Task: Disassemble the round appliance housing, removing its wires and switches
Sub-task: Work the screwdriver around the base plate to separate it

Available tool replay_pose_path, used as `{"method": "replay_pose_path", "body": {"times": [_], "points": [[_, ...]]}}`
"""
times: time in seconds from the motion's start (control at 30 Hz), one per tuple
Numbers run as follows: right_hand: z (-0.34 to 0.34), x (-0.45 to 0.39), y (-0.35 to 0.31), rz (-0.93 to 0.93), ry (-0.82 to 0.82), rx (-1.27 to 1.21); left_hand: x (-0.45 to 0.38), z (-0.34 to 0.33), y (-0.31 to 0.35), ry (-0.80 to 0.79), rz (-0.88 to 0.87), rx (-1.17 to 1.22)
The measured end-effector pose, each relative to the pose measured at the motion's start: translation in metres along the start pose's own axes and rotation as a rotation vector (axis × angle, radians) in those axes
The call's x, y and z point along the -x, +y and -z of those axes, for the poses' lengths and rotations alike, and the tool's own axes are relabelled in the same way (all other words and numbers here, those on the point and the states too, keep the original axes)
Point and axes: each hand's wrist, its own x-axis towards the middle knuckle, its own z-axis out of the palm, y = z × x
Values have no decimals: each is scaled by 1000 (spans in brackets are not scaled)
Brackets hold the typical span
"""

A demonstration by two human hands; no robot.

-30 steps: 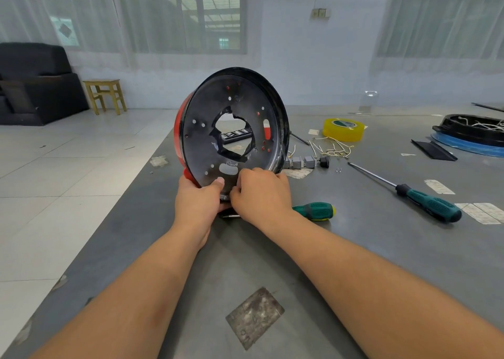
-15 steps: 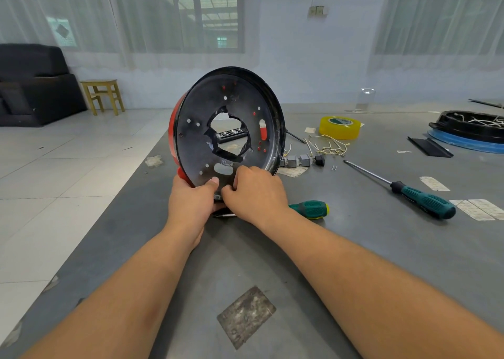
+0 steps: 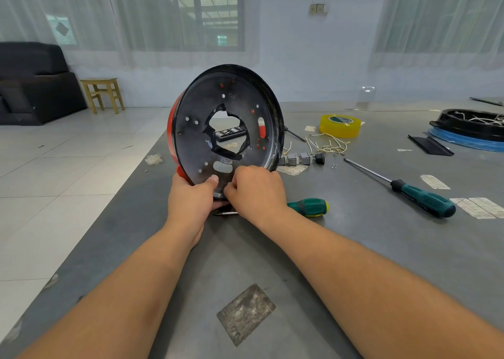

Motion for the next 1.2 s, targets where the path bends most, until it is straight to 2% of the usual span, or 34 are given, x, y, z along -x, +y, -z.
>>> {"method": "replay_pose_path", "body": {"times": [0.33, 0.7, 0.83, 1.0, 1.2], "points": [[5, -1, 0, -75, -98, -95, -2, 0, -3, -2, -4, -39], [10, -2, 2, -52, -139, -158, -3, 0, -5, -10, -21, -73], [12, -4, 2, -82, -119, -219, -2, -1, -5, 19, -36, -103], [16, -7, 2, -118, -123, -280, -1, 0, -2, 13, -29, -24], [30, -13, 35, -148, -84, -347, -1, 0, -1, 10, -29, -24]]}}
